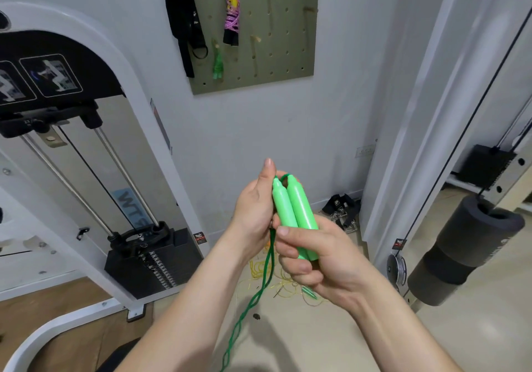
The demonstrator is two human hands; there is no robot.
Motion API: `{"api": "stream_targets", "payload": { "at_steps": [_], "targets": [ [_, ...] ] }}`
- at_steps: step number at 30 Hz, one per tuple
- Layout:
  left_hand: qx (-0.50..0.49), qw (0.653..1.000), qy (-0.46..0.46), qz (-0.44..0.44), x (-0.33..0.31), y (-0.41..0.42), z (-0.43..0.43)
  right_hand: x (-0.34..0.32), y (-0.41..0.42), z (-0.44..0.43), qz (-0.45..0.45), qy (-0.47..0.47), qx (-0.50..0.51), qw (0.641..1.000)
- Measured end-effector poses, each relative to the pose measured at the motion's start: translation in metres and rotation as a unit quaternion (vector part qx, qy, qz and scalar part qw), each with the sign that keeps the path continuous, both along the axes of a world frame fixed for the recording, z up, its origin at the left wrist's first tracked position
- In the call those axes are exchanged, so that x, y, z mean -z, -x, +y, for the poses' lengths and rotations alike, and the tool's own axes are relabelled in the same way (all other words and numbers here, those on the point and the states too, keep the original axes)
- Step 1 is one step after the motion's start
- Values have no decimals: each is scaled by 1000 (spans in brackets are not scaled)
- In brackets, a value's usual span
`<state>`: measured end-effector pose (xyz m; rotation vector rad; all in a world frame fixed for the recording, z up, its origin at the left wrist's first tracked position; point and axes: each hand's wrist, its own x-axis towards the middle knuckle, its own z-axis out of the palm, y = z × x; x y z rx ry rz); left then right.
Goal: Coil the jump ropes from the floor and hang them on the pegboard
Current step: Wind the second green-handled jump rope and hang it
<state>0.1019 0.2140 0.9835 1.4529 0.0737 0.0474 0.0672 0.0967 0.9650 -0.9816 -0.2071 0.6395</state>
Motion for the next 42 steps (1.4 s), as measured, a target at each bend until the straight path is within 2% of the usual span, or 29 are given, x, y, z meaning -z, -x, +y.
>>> {"api": "stream_targets", "payload": {
  "at_steps": [3, 4, 5, 6, 7, 8, 9, 11, 12, 14, 18, 22, 25, 27, 30, 34, 36, 39, 42],
  "targets": [
    [2, 1000, -28, 10, 2, 3, -8, -9, -8, 6, -52, 87, 102, 990],
    [17, 997, -74, -7, 3, 6, -6, -11, -12, 5, -85, 150, 138, 975],
    [25, 985, -166, -37, 5, 8, -3, -12, -16, 3, -134, 231, 174, 948],
    [23, 951, -299, -79, 8, 8, 1, -12, -20, 0, -189, 309, 205, 909],
    [32, 890, -439, -116, 8, 7, 6, -12, -24, -1, -233, 376, 226, 868],
    [40, 814, -563, -137, 5, 8, 8, -10, -27, -2, -261, 433, 240, 828],
    [37, 747, -646, -153, 1, 11, 7, -10, -29, -1, -281, 479, 243, 795],
    [31, 645, -737, -200, -7, 19, 0, -11, -33, 0, -319, 546, 246, 735],
    [42, 610, -763, -211, -11, 24, -3, -12, -34, 0, -341, 569, 243, 707],
    [43, 584, -766, -266, -13, 25, -2, -16, -37, -2, -386, 607, 218, 659],
    [63, 608, -718, -333, -16, 21, 12, -22, -39, -9, -447, 655, 149, 591],
    [90, 613, -670, -408, -20, 17, 18, -31, -36, -13, -491, 663, 76, 560],
    [78, 668, -622, -401, -28, 14, 23, -42, -36, -21, -526, 661, 57, 532],
    [86, 703, -600, -373, -36, 10, 29, -46, -35, -26, -560, 656, 27, 505],
    [137, 748, -579, -295, -48, 7, 35, -53, -29, -32, -570, 650, -25, 502],
    [189, 792, -542, -207, -56, 12, 29, -60, -27, -37, -589, 652, -79, 471],
    [242, 822, -494, -147, -63, 11, 30, -63, -23, -38, -601, 643, -111, 462],
    [327, 864, -380, -56, -68, 8, 42, -73, -14, -37, -612, 610, -131, 487],
    [327, 925, -192, -12, -57, 2, 51, -87, -10, -35, -624, 570, -94, 526]
  ]
}}
